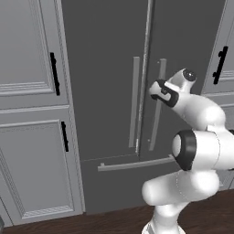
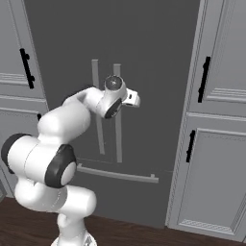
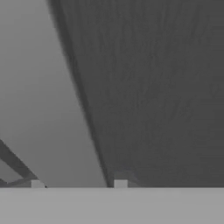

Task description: Grab a lemon wedge from the fridge and one ice cube from the ice bowl, and put them in the glass of lemonade.

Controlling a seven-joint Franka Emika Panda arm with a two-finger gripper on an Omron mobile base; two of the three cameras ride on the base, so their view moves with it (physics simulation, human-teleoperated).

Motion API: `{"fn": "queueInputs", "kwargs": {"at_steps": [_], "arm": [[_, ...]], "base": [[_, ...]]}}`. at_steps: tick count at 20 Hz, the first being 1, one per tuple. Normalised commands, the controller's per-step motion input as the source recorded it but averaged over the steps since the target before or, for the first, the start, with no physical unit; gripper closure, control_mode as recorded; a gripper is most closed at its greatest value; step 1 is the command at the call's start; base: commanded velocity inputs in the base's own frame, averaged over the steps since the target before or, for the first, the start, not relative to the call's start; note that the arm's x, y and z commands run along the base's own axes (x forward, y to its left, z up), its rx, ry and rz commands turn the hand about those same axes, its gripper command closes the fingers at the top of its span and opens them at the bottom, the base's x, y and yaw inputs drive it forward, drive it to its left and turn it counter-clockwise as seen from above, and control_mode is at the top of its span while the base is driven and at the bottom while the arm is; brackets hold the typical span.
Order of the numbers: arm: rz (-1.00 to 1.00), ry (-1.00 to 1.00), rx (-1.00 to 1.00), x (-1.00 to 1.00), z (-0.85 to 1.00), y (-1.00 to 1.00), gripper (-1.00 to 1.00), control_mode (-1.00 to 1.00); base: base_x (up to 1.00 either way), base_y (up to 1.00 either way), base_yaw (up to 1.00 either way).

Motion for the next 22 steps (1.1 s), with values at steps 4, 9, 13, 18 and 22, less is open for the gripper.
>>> {"fn": "queueInputs", "kwargs": {"at_steps": [4,9,13,18,22], "arm": [[-0.04,0.0,0.23,-1.0,0.07,-1.0,1.0,-1.0],[-0.04,-0.07,0.2,-1.0,0.06,-0.97,1.0,-1.0],[-0.13,0.0,0.12,-0.99,0.38,-0.76,1.0,-1.0],[-0.25,0.03,0.04,-0.72,0.47,-0.63,1.0,-1.0],[-0.29,0.09,0.0,-0.49,0.25,-0.54,-1.0,-1.0]], "base": [[0.0,0.0,0.0],[0.0,0.0,0.0],[0.0,0.0,0.0],[0.0,0.0,0.0],[0.0,0.0,0.0]]}}
